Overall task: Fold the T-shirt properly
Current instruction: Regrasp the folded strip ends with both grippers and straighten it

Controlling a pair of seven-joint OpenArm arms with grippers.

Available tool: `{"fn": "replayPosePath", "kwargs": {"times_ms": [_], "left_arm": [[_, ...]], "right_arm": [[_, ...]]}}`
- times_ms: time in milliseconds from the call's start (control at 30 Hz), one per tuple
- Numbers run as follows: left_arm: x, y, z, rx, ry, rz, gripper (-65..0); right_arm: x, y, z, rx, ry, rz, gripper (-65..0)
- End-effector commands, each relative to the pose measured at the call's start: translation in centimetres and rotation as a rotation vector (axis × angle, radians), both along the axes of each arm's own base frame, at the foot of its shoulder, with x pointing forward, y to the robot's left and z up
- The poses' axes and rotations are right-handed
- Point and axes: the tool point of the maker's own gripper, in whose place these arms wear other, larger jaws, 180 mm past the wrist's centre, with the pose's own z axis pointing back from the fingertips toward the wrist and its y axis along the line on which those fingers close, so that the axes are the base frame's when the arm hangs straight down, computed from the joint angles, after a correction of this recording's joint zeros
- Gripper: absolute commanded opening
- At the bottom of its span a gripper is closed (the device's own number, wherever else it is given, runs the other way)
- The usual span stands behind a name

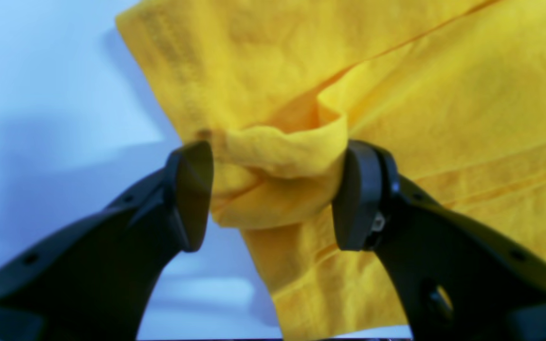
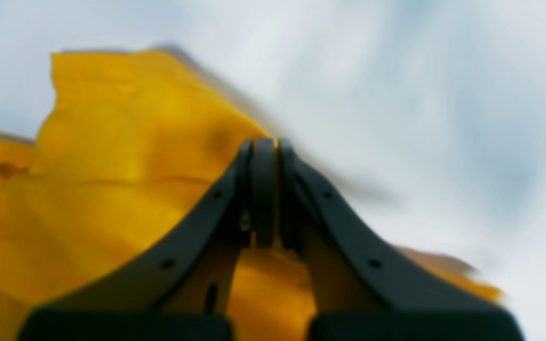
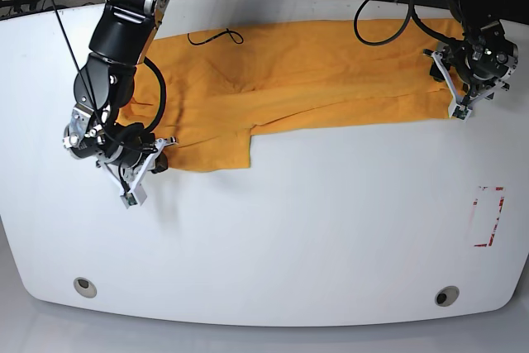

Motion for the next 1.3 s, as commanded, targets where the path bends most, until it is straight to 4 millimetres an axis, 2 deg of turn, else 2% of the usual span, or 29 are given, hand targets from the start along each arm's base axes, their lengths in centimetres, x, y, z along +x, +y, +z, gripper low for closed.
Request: {"fn": "replayPosePath", "kwargs": {"times_ms": [0,100,267,500,667,700,833,900,967,1067,1167,1267], "left_arm": [[0.6,0.4,0.7,0.015,-0.026,-0.002,-30.0],[0.6,0.5,0.7,0.015,-0.025,-0.003,-30.0],[0.6,0.5,0.6,0.014,-0.022,-0.002,-30.0],[0.6,0.6,0.7,0.017,-0.022,-0.003,-30.0],[0.6,0.6,0.7,0.017,-0.022,-0.003,-30.0],[0.6,0.5,0.7,0.015,-0.023,-0.003,-30.0],[0.7,0.6,0.9,0.012,-0.032,0.001,-30.0],[0.8,0.4,1.0,0.009,-0.037,0.001,-29.9],[2.0,0.1,2.1,-0.002,-0.085,-0.003,-29.9],[2.8,0.1,3.8,-0.07,-0.171,0.027,-29.7],[3.2,0.3,5.3,-0.177,-0.273,0.09,-29.4],[2.9,1.4,6.6,-0.26,-0.35,0.16,-29.3]], "right_arm": [[1.1,-0.5,4.4,-0.011,-0.128,0.011,-65.0],[0.3,-0.4,6.2,-0.017,-0.167,0.031,-65.0],[-2.8,-1.4,7.1,-0.041,-0.178,0.027,-65.0],[-7.9,-2.3,5.5,-0.005,-0.138,-0.01,-65.0],[-11.1,-3.5,3.1,-0.003,-0.055,-0.052,-65.0],[-11.7,-3.8,2.6,-0.001,-0.036,-0.062,-62.8],[-13.5,-4.3,0.5,0.023,0.025,-0.084,-46.1],[-13.8,-5.1,0.2,0.016,0.024,-0.09,-38.5],[-14.2,-5.4,0.0,0.018,0.023,-0.093,-30.8],[-14.2,-5.8,1.1,0.027,-0.009,-0.095,-25.7],[-14.0,-5.7,2.5,0.071,-0.053,-0.103,-24.6],[-13.9,-4.6,3.5,0.153,-0.084,-0.086,-24.9]]}}
